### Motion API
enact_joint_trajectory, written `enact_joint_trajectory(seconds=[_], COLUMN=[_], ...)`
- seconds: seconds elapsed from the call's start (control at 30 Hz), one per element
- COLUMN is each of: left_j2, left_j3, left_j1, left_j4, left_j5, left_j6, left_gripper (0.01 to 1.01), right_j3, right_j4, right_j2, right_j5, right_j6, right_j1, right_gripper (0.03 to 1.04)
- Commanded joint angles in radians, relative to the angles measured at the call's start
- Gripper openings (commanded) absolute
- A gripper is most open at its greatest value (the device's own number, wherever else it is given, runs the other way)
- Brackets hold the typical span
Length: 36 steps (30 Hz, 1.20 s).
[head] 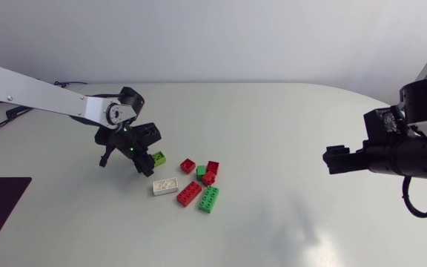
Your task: Sort duplo bricks by size, large to the right and small to the left
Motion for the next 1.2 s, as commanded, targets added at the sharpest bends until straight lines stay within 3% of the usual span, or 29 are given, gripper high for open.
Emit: enact_joint_trajectory(seconds=[0.0,0.33,0.53,0.83,0.97,1.03,1.07,1.17], left_j2=[-0.033,-0.163,-0.191,-0.034,0.11,0.177,0.203,0.258], left_j3=[-0.044,-0.071,-0.014,0.226,0.388,0.464,0.498,0.567], left_j1=[-0.016,-0.086,-0.243,-0.493,-0.583,-0.618,-0.629,-0.651], left_j4=[-0.009,-0.01,-0.018,-0.027,-0.116,-0.157,-0.174,-0.18], left_j5=[0.023,0.04,0.091,0.095,0.097,0.097,0.097,0.097], left_j6=[0.052,0.065,0.008,-0.095,-0.107,-0.133,-0.145,-0.17], left_gripper=[0.218,0.17,0.17,0.172,0.182,0.252,0.352,0.925], right_j3=[-0.036,-0.048,-0.06,-0.054,-0.063,-0.065,-0.065,-0.072], right_j4=[-0.005,-0.012,-0.032,-0.095,-0.117,-0.131,-0.134,-0.143], right_j2=[-0.006,-0.032,-0.07,-0.151,-0.191,-0.205,-0.213,-0.228], right_j5=[0.013,0.013,0.016,0.023,0.023,0.023,0.023,0.019], right_j6=[-0.014,-0.017,-0.015,-0.035,-0.044,-0.047,-0.049,-0.049], right_j1=[0.002,-0.003,-0.012,-0.1,-0.147,-0.158,-0.164,-0.172], right_gripper=[0.99,0.99,0.99,0.99,0.99,0.99,0.99,0.99])
